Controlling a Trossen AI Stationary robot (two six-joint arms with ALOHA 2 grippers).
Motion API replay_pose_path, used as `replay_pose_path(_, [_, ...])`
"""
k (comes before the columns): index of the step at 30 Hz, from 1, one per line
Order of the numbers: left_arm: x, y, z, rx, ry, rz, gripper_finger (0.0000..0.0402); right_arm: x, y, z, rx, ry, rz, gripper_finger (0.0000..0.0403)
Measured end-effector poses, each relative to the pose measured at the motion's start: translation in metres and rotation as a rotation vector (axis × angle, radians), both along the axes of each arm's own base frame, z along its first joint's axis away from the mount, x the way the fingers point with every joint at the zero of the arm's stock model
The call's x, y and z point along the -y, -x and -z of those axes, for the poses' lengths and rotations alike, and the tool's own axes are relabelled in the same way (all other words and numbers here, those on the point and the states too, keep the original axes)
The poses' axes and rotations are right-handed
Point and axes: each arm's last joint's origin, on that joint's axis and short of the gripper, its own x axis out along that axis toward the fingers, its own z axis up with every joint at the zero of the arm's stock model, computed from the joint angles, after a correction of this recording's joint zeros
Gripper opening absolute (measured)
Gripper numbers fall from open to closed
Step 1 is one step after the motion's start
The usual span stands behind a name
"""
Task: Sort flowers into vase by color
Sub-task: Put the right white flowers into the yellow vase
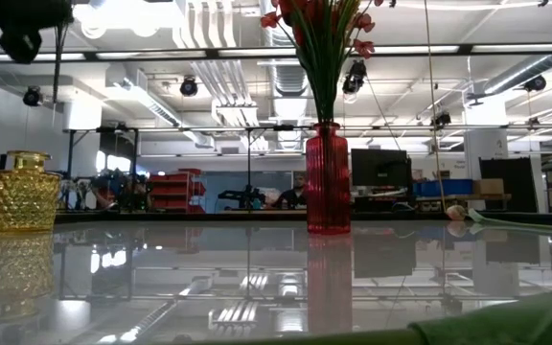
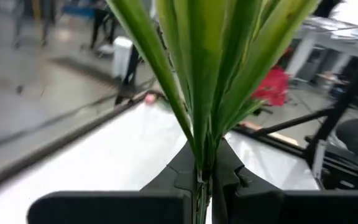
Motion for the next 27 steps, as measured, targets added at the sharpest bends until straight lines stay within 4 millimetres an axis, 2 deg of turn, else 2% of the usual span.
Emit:
replay_pose_path(5, [-0.003, -0.008, 0.010, -0.103, 0.046, -0.075, 0.0000, 0.000, 0.000, 0.000, 0.001, 0.004, 0.001, 0.0224])
replay_pose_path(11, [-0.003, -0.013, 0.016, -0.194, 0.065, -0.071, 0.0000, 0.000, 0.000, -0.001, 0.005, 0.004, 0.002, 0.0224])
replay_pose_path(16, [-0.003, -0.003, 0.009, -0.190, 0.049, -0.096, 0.0000, 0.001, 0.000, -0.001, 0.002, 0.004, 0.025, 0.0224])
replay_pose_path(21, [-0.005, 0.010, 0.006, -0.280, 0.082, -0.256, 0.0000, 0.001, 0.000, -0.001, 0.000, 0.009, 0.030, 0.0224])
replay_pose_path(27, [-0.007, 0.005, 0.005, -0.279, 0.155, -0.310, 0.0000, 0.003, 0.001, -0.001, -0.008, 0.022, 0.064, 0.0224])
